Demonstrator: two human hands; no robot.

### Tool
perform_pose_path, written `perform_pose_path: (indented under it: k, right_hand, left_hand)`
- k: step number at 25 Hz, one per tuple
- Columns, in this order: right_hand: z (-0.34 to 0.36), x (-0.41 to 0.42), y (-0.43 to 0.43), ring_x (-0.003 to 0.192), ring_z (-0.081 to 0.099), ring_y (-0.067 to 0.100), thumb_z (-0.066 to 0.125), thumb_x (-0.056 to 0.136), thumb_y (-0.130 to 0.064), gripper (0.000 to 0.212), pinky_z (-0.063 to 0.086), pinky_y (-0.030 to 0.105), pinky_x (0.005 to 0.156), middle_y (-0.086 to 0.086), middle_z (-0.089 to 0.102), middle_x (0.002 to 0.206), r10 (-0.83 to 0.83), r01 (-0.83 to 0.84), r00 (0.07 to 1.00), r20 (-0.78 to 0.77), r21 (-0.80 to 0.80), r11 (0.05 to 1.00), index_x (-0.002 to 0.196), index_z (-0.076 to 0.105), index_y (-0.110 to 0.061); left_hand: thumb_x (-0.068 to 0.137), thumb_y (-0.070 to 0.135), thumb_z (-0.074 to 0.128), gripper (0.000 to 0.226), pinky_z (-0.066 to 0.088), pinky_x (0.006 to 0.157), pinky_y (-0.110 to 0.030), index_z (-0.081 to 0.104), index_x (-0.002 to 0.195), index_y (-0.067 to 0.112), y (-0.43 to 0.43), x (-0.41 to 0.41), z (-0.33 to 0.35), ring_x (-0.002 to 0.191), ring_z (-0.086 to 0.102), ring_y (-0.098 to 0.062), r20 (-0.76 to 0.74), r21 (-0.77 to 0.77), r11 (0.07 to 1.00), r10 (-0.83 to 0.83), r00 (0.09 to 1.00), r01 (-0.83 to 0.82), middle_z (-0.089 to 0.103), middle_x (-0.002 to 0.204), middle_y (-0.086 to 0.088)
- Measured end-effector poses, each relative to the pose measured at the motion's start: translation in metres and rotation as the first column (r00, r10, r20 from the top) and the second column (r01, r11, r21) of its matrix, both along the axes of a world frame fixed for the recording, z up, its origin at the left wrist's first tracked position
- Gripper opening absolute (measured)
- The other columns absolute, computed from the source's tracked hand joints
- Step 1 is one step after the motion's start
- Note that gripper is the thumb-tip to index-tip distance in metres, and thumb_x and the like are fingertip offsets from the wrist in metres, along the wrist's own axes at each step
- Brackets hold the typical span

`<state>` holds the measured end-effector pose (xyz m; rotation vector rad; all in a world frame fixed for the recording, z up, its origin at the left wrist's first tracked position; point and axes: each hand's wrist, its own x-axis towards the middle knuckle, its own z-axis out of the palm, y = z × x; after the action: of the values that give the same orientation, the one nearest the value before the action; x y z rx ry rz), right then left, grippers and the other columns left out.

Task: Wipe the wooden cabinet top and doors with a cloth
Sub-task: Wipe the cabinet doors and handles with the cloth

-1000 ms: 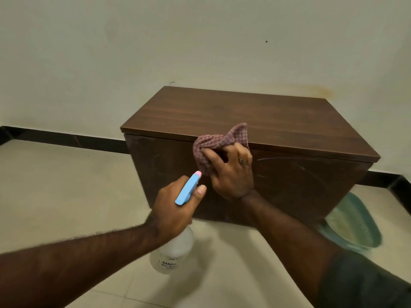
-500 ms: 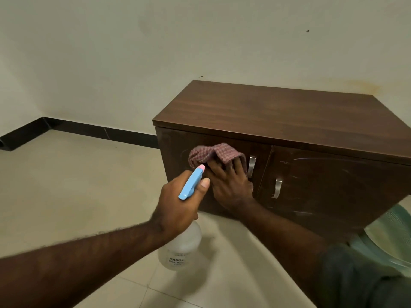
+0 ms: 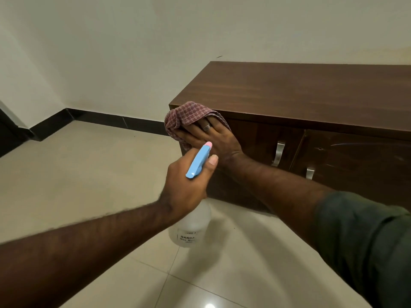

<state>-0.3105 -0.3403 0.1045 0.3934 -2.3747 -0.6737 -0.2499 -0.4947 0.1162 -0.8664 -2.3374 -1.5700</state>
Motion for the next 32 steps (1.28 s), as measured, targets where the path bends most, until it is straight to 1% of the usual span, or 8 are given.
perform_pose_path:
  k: [2, 5, 9, 13, 17, 19, 26, 32]
  right_hand:
    - [-0.016, 0.008, -0.005, 0.128, 0.055, 0.029, 0.054, 0.089, -0.034, 0.053, 0.044, 0.032, 0.108, 0.009, 0.068, 0.133, 0.077, -0.077, 0.997, -0.010, -0.155, 0.985, 0.138, 0.058, -0.014]
    - [-0.049, 0.012, -0.014, 0.102, 0.067, 0.023, 0.079, 0.071, -0.030, 0.033, 0.046, 0.037, 0.100, 0.007, 0.078, 0.098, 0.072, -0.073, 0.989, 0.130, 0.004, 0.997, 0.097, 0.082, -0.011]
    - [-0.118, 0.036, 0.014, 0.154, 0.027, 0.024, 0.046, 0.103, -0.035, 0.056, 0.010, 0.041, 0.127, 0.002, 0.033, 0.165, -0.125, -0.062, 0.853, 0.507, 0.336, 0.940, 0.157, 0.034, -0.025]
    - [-0.157, 0.106, 0.081, 0.157, 0.003, 0.008, 0.018, 0.100, -0.037, 0.061, -0.005, 0.029, 0.128, -0.012, 0.009, 0.171, -0.279, -0.050, 0.630, 0.725, 0.396, 0.917, 0.161, 0.014, -0.037]
    - [-0.138, 0.157, 0.126, 0.142, 0.049, 0.022, 0.070, 0.084, -0.018, 0.078, 0.025, 0.041, 0.122, -0.002, 0.048, 0.156, -0.324, 0.109, 0.695, 0.641, 0.352, 0.930, 0.152, 0.033, -0.031]
    - [-0.125, 0.159, 0.137, 0.123, 0.065, 0.028, 0.058, 0.086, -0.026, 0.054, 0.039, 0.043, 0.110, 0.002, 0.065, 0.139, -0.210, 0.112, 0.798, 0.565, 0.204, 0.973, 0.140, 0.057, -0.026]
    - [-0.105, 0.133, 0.099, 0.126, 0.056, 0.031, 0.040, 0.088, -0.028, 0.057, 0.032, 0.042, 0.104, 0.004, 0.064, 0.140, -0.234, 0.254, 0.873, 0.429, 0.011, 0.967, 0.142, 0.059, -0.027]
    - [-0.106, 0.119, 0.090, 0.131, 0.042, 0.027, 0.043, 0.087, -0.028, 0.060, 0.032, 0.041, 0.102, 0.001, 0.060, 0.144, -0.256, 0.311, 0.878, 0.405, -0.075, 0.948, 0.146, 0.052, -0.030]
  left_hand:
    - [0.091, 0.047, 0.055, 0.029, 0.044, 0.052, -0.001, 0.055, 0.109, 0.024, -0.001, -0.007, -0.003, 0.071, 0.064, 0.005, 0.039, -0.007, 0.999, 0.042, 0.998, -0.042, 0.057, 0.078, 0.018]
    - [0.094, 0.043, 0.059, 0.039, 0.048, 0.061, 0.000, 0.058, 0.122, 0.017, -0.002, -0.017, -0.009, 0.077, 0.065, -0.009, 0.070, -0.042, 0.991, 0.131, 0.989, -0.128, 0.063, 0.093, 0.009]
    - [0.096, 0.043, 0.057, 0.029, 0.049, 0.060, -0.005, 0.058, 0.110, 0.018, -0.003, -0.024, -0.010, 0.069, 0.064, -0.015, 0.047, -0.055, 0.989, 0.141, 0.989, -0.139, 0.061, 0.082, 0.006]
    - [0.096, 0.045, 0.056, 0.023, 0.051, 0.049, -0.009, 0.053, 0.102, 0.022, -0.006, -0.027, -0.011, 0.055, 0.062, -0.017, 0.051, -0.059, 0.994, 0.100, 0.994, -0.097, 0.055, 0.070, 0.008]
    - [0.096, 0.045, 0.055, 0.023, 0.053, 0.049, -0.012, 0.053, 0.099, 0.022, -0.008, -0.026, -0.010, 0.053, 0.062, -0.018, 0.025, -0.047, 0.996, 0.082, 0.996, -0.081, 0.055, 0.068, 0.007]
    - [0.096, 0.045, 0.056, 0.023, 0.054, 0.051, -0.015, 0.052, 0.097, 0.023, -0.006, -0.025, -0.013, 0.055, 0.062, -0.019, 0.009, -0.055, 0.996, 0.064, 0.998, -0.064, 0.054, 0.068, 0.006]
    - [0.095, 0.047, 0.056, 0.024, 0.048, 0.046, -0.009, 0.052, 0.092, 0.024, 0.006, -0.015, -0.014, 0.050, 0.060, -0.016, 0.032, -0.054, 0.999, 0.008, 0.999, -0.007, 0.052, 0.064, 0.007]
    - [0.091, 0.054, 0.052, 0.028, 0.055, 0.050, -0.026, 0.053, 0.091, 0.026, 0.011, -0.009, -0.021, 0.053, 0.061, -0.022, 0.035, -0.127, 0.992, -0.015, 0.999, 0.020, 0.054, 0.063, 0.005]
